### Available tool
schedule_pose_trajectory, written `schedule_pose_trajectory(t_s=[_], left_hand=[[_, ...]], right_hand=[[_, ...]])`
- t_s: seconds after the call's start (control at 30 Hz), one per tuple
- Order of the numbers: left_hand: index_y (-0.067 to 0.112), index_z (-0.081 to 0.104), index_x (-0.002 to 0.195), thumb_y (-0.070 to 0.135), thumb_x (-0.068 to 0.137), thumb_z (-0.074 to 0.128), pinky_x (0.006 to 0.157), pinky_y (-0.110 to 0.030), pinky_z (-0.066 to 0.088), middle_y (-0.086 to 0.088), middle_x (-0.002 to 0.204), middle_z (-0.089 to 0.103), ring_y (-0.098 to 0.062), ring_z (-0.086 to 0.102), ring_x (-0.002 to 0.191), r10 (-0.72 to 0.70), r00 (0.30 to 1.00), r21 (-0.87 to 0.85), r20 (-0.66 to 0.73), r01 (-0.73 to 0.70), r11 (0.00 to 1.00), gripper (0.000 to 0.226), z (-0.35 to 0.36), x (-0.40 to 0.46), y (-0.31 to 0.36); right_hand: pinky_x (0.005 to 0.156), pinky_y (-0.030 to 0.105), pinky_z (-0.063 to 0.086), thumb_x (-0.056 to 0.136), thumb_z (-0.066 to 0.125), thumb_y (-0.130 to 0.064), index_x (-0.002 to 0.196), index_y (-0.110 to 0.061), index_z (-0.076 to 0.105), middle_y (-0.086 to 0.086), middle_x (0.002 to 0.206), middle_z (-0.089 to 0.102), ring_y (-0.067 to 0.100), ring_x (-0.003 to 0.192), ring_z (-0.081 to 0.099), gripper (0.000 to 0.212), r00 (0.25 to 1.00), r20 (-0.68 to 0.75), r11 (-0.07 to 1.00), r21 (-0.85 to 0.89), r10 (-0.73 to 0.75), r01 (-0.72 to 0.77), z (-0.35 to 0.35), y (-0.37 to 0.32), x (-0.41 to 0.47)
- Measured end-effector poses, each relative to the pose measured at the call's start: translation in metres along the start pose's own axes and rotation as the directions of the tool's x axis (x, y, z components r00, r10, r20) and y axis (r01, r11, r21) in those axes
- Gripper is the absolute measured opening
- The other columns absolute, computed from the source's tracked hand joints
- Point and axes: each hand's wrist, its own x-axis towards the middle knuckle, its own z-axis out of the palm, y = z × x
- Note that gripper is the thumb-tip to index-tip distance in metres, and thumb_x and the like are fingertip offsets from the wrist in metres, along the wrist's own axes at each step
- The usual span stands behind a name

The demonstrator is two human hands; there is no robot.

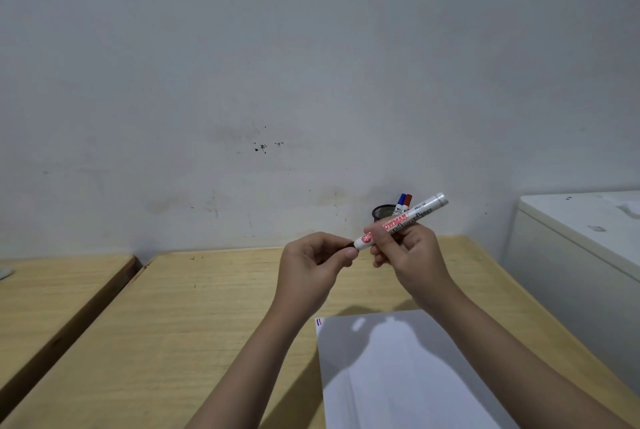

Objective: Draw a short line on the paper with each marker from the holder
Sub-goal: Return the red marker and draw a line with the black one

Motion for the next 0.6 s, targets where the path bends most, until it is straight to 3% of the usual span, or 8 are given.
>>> schedule_pose_trajectory(t_s=[0.1, 0.17, 0.3, 0.4, 0.5, 0.6], left_hand=[[0.005, 0.072, 0.075, 0.000, 0.077, 0.068, 0.062, -0.022, 0.054, -0.003, 0.062, 0.070, -0.012, 0.064, 0.058, -0.007, 0.999, -0.018, 0.047, 0.008, 1.000, 0.007, -0.003, 0.004, 0.004], [0.006, 0.070, 0.072, 0.000, 0.083, 0.062, 0.060, -0.022, 0.056, 0.000, 0.056, 0.068, -0.010, 0.063, 0.053, -0.049, 0.999, -0.059, 0.020, 0.050, 0.997, 0.015, -0.011, 0.008, 0.001], [0.008, 0.070, 0.072, 0.006, 0.085, 0.062, 0.065, -0.028, 0.057, -0.002, 0.061, 0.067, -0.012, 0.061, 0.057, -0.199, 0.977, -0.098, -0.080, 0.191, 0.977, 0.015, -0.041, 0.014, -0.019], [0.009, 0.072, 0.080, 0.005, 0.078, 0.070, 0.067, -0.025, 0.052, -0.003, 0.072, 0.067, -0.013, 0.060, 0.067, -0.222, 0.971, 0.104, -0.090, 0.231, 0.967, 0.005, -0.050, 0.022, -0.035], [0.011, 0.072, 0.089, 0.006, 0.079, 0.069, 0.056, -0.012, 0.043, 0.003, 0.074, 0.065, -0.010, 0.058, 0.068, -0.240, 0.969, 0.372, -0.065, 0.247, 0.895, 0.013, -0.047, 0.031, -0.053], [0.010, 0.069, 0.098, 0.001, 0.075, 0.065, 0.060, -0.016, 0.044, -0.006, 0.088, 0.068, -0.015, 0.062, 0.078, -0.271, 0.962, 0.549, -0.019, 0.237, 0.801, 0.024, -0.043, 0.039, -0.074]], right_hand=[[0.054, 0.030, 0.050, 0.075, 0.061, -0.032, 0.076, -0.005, 0.066, 0.018, 0.066, 0.060, 0.011, 0.052, 0.054, 0.028, 0.999, -0.007, 0.999, -0.015, -0.039, 0.039, 0.002, 0.000, -0.001], [0.054, 0.028, 0.050, 0.076, 0.061, -0.032, 0.077, -0.008, 0.065, 0.007, 0.061, 0.061, 0.011, 0.051, 0.053, 0.024, 0.996, -0.071, 0.998, 0.041, -0.054, 0.057, -0.001, -0.004, 0.003], [0.053, 0.022, 0.048, 0.089, 0.056, -0.015, 0.078, -0.009, 0.064, -0.005, 0.053, 0.062, 0.008, 0.050, 0.050, 0.015, 0.983, -0.160, 0.990, 0.096, -0.088, 0.104, -0.020, -0.014, 0.012], [0.052, 0.021, 0.049, 0.091, 0.054, -0.008, 0.080, -0.006, 0.063, -0.006, 0.054, 0.064, 0.006, 0.050, 0.051, 0.014, 0.987, -0.131, 0.994, 0.047, -0.092, 0.099, -0.022, -0.010, 0.011], [0.051, 0.021, 0.050, 0.089, 0.057, -0.007, 0.078, -0.006, 0.064, -0.006, 0.055, 0.066, 0.006, 0.050, 0.053, 0.012, 0.990, -0.131, 0.997, 0.049, -0.056, 0.063, -0.018, 0.003, 0.004], [0.051, 0.022, 0.050, 0.087, 0.059, -0.008, 0.074, -0.007, 0.065, -0.004, 0.056, 0.066, 0.007, 0.050, 0.053, 0.014, 0.993, -0.116, 0.999, 0.031, -0.031, 0.035, -0.020, 0.011, -0.001]])
